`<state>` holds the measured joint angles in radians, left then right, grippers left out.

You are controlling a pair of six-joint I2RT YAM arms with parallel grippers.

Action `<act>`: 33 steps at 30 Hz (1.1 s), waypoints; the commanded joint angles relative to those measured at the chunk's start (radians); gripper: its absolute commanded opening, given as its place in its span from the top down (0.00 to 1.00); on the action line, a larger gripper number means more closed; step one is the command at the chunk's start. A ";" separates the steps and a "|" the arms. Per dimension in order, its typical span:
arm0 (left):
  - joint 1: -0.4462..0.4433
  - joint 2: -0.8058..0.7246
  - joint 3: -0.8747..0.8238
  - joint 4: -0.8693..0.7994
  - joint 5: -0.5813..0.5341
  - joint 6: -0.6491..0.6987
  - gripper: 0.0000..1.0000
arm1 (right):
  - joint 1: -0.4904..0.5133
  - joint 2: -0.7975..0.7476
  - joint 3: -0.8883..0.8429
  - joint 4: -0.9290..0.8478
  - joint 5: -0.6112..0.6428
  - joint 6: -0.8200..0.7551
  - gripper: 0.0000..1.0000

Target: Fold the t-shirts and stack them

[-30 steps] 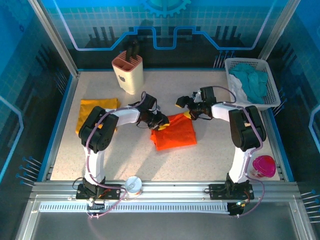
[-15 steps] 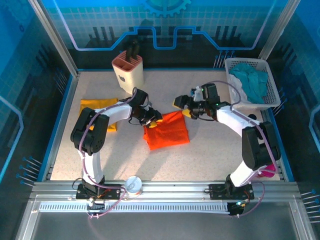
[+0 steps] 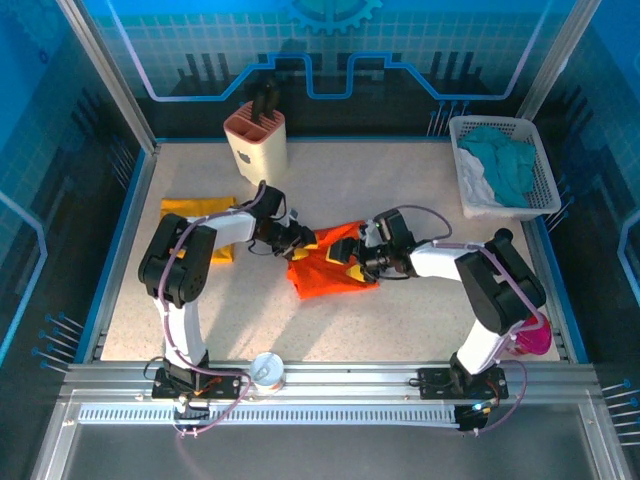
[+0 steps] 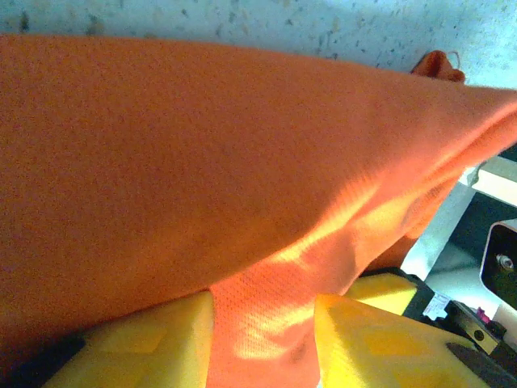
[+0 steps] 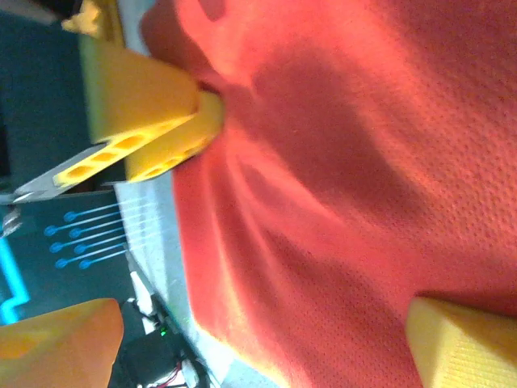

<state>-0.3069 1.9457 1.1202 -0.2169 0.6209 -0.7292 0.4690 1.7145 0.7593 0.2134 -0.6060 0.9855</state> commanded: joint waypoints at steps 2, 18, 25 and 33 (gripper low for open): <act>0.029 0.042 -0.068 0.112 0.055 0.010 0.62 | 0.013 0.040 -0.087 0.093 0.027 0.036 0.08; 0.036 -0.372 -0.046 -0.377 -0.261 0.173 0.43 | 0.010 -0.097 0.107 -0.227 0.052 -0.093 0.07; 0.035 -0.356 -0.186 -0.343 -0.275 0.158 0.41 | -0.002 -0.117 0.155 -0.286 0.051 -0.111 0.07; -0.005 -0.221 -0.189 -0.208 -0.208 0.118 0.40 | -0.015 -0.118 0.147 -0.298 0.046 -0.117 0.08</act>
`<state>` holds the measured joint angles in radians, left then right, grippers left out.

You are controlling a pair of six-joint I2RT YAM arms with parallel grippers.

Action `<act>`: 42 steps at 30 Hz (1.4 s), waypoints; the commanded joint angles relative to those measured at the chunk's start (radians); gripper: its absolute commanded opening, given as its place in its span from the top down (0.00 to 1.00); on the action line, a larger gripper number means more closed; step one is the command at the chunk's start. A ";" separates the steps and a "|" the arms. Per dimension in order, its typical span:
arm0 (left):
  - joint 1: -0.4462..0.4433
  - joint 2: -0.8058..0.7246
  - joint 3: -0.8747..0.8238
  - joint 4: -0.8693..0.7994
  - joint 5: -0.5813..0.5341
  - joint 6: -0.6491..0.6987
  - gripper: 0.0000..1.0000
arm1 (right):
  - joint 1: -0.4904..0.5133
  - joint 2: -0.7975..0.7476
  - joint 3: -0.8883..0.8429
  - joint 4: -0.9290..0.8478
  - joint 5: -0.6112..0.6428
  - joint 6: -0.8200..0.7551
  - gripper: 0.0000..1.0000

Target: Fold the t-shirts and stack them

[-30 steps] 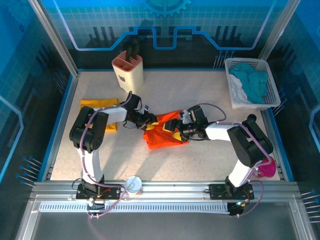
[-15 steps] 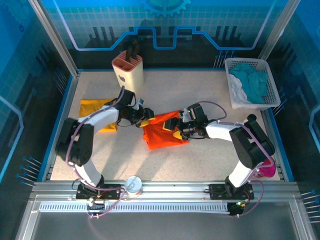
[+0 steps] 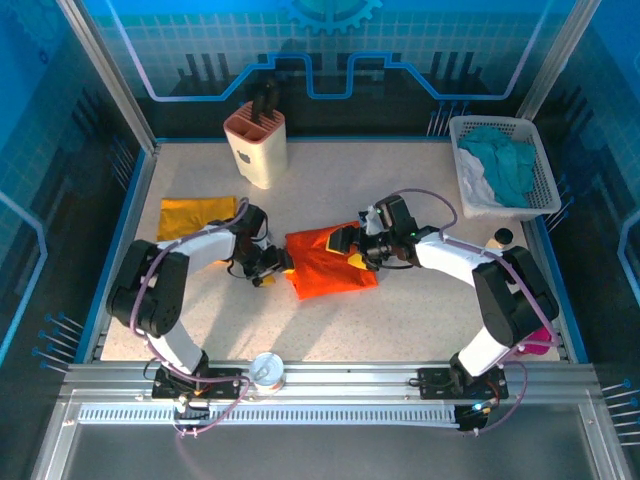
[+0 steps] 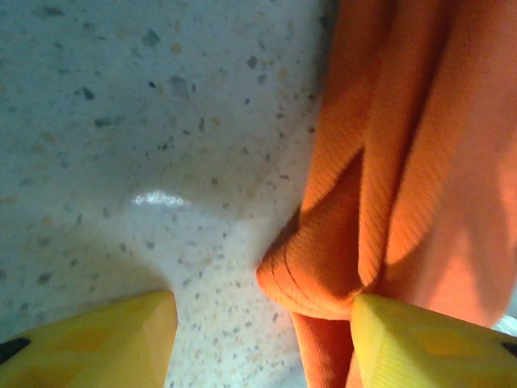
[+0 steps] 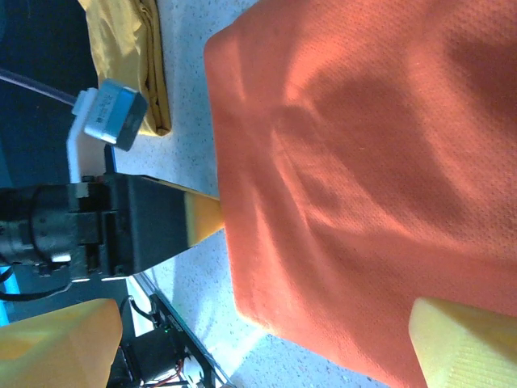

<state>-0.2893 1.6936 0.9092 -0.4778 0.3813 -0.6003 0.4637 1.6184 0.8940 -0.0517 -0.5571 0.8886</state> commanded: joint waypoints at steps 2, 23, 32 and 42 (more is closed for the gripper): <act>-0.038 0.058 0.042 0.062 0.035 -0.018 0.41 | -0.011 -0.022 0.005 -0.028 -0.003 -0.017 0.08; -0.051 -0.046 0.024 0.050 0.033 -0.102 0.45 | -0.020 -0.003 -0.001 -0.026 -0.035 -0.007 0.08; -0.050 0.006 0.050 0.053 0.034 -0.089 0.40 | -0.021 0.003 -0.007 -0.024 -0.039 -0.005 0.08; -0.051 0.091 0.102 0.080 0.064 -0.084 0.40 | -0.022 0.016 -0.009 -0.006 -0.043 0.005 0.09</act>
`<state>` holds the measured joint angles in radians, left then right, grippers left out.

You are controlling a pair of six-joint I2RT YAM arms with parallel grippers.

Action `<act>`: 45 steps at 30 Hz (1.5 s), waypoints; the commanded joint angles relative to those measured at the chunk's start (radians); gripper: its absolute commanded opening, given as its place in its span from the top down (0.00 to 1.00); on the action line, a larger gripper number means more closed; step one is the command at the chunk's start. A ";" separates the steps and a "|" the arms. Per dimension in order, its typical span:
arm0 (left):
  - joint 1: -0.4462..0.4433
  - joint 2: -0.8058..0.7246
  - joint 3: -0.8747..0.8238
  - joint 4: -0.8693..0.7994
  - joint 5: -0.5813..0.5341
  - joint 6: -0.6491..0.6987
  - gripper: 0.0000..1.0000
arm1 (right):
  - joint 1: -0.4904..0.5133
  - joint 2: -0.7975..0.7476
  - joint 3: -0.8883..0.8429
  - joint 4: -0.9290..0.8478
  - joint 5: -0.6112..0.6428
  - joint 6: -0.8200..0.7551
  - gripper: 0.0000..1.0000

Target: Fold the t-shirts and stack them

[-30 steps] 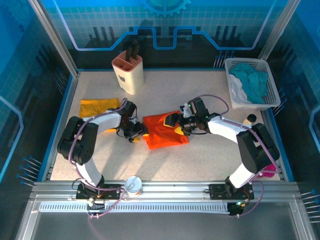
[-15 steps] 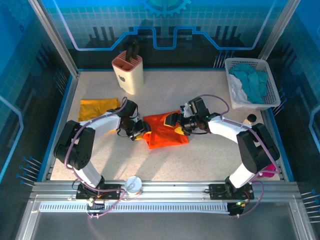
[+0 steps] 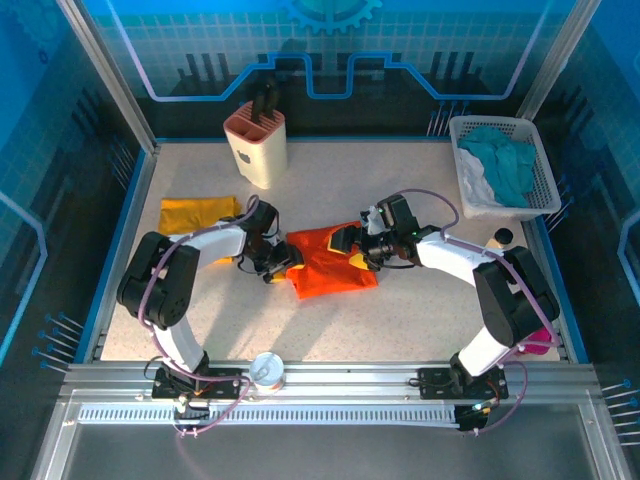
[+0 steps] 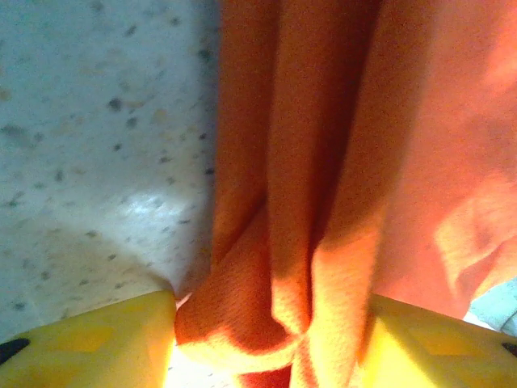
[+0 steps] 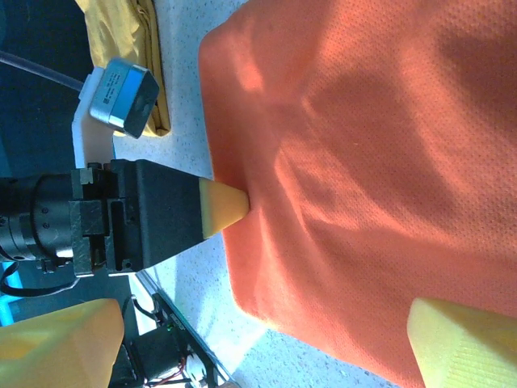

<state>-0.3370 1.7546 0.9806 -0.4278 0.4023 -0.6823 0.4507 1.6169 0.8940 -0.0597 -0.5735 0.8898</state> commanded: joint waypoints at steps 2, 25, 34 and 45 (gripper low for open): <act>-0.009 0.045 0.043 0.047 0.059 -0.008 0.43 | -0.010 0.024 -0.009 0.019 -0.037 0.015 0.09; -0.020 0.048 0.149 -0.080 -0.045 0.135 1.00 | -0.096 -0.050 -0.037 -0.023 -0.056 -0.010 0.09; -0.013 -0.120 0.290 -0.406 -0.284 0.359 1.00 | -0.177 -0.092 -0.021 -0.049 -0.093 -0.041 0.09; 0.102 -0.195 0.502 -0.712 -0.545 0.531 1.00 | -0.185 -0.058 -0.021 0.006 -0.147 -0.028 0.09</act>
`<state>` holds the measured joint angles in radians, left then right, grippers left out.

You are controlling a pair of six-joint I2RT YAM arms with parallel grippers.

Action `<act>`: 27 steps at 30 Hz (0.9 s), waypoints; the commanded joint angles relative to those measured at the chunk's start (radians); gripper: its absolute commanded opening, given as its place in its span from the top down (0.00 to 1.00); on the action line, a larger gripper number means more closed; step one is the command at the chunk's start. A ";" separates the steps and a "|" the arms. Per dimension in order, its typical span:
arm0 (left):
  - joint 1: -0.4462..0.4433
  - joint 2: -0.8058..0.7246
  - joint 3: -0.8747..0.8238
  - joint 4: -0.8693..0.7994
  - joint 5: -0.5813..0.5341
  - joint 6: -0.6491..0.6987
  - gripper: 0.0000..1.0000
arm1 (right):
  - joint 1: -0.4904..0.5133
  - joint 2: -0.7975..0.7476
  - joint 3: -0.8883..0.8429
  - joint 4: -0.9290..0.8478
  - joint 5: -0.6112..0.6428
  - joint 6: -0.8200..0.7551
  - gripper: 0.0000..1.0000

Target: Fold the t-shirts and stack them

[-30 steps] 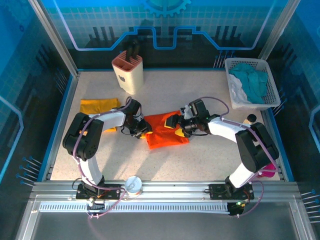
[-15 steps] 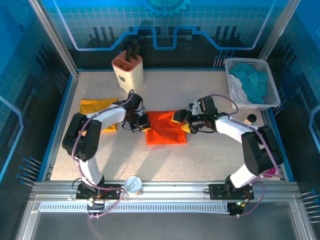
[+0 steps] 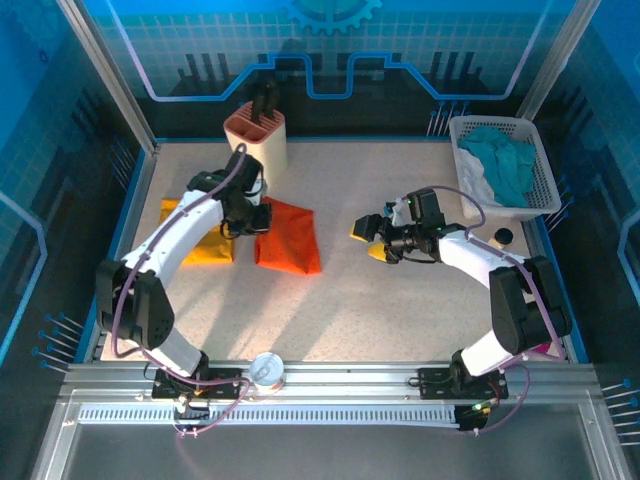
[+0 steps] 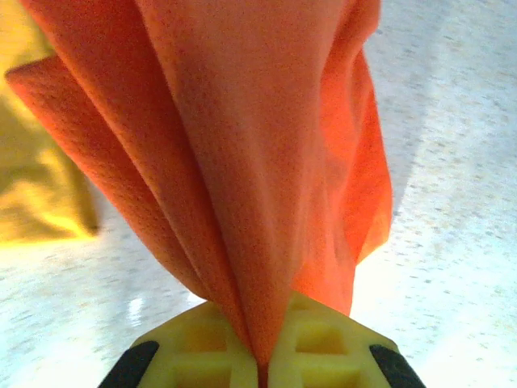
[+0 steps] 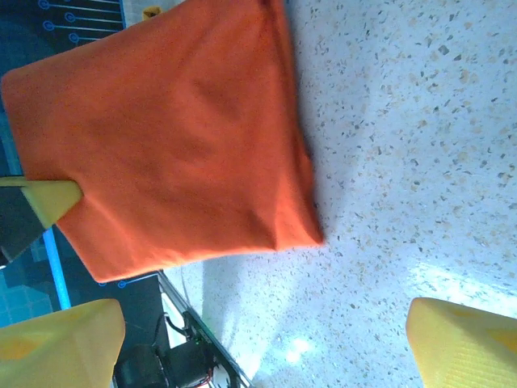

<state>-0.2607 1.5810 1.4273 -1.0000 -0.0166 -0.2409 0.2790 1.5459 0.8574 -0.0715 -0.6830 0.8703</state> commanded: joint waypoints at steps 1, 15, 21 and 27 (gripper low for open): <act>0.037 -0.021 0.071 -0.164 -0.157 0.111 1.00 | -0.013 0.014 0.017 0.026 -0.042 -0.005 0.09; 0.146 -0.013 0.205 -0.212 -0.236 0.338 1.00 | -0.011 0.060 0.005 0.099 -0.101 0.029 0.09; 0.176 0.019 0.303 -0.256 -0.254 0.379 1.00 | -0.007 0.075 0.001 0.122 -0.112 0.041 0.09; 0.203 0.069 0.383 -0.328 -0.255 0.380 1.00 | -0.006 0.081 0.008 0.110 -0.115 0.034 0.10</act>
<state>-0.0780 1.6264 1.7622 -1.2602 -0.2581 0.1154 0.2790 1.6146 0.8574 0.0349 -0.7715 0.9016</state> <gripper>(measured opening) 0.071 0.903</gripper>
